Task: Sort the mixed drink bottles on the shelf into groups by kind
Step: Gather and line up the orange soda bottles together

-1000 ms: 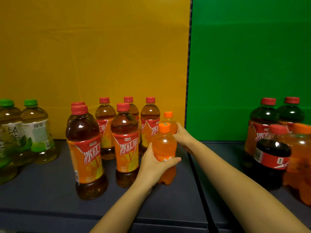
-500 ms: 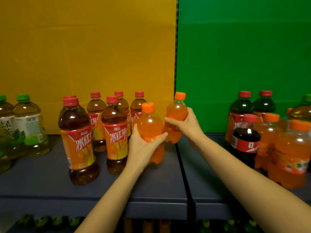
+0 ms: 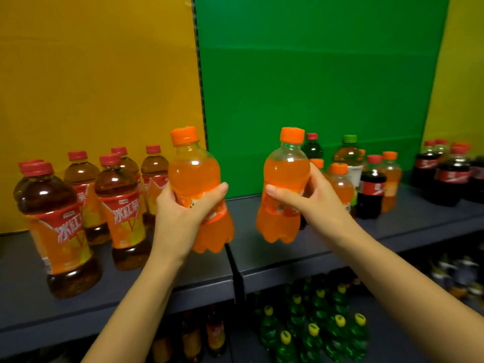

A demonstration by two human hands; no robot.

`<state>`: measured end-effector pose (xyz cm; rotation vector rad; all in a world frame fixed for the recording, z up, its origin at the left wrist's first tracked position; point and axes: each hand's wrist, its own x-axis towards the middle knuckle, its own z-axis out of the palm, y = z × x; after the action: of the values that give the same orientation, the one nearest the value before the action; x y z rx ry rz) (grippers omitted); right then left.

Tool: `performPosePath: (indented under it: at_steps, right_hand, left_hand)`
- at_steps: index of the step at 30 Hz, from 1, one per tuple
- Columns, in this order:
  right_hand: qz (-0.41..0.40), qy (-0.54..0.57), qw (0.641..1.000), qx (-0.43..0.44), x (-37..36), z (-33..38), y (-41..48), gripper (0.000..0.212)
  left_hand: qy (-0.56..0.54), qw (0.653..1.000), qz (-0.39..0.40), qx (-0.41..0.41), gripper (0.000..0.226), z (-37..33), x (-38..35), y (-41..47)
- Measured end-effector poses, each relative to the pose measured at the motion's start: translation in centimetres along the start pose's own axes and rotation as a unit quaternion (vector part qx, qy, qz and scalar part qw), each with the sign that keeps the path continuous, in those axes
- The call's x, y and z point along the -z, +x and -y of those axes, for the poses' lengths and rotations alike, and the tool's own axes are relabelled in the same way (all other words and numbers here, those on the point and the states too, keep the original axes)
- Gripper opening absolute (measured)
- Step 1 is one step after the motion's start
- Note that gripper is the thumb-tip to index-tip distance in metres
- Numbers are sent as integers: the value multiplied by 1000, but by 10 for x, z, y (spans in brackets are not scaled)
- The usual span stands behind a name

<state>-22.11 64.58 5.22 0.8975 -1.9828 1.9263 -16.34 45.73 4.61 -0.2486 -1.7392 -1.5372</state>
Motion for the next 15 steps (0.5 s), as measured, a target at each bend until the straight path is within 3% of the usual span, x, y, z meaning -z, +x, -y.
performPosePath:
  at_steps: [5, 10, 15]
  right_hand:
    - [-38, -28, 999, -7, 44, -2, -24, 50]
    - [-75, -39, 996, -24, 91, -13, -32, 63]
    - [-66, -49, 996, -24, 148, -32, -24, 58]
  left_hand:
    - [-25, 999, 27, 14, 46, 2, -38, -18]
    - [-10, 998, 49, 26, 47, 14, -85, -32]
    - [15, 999, 24, 35, 51, 29, -134, -36]
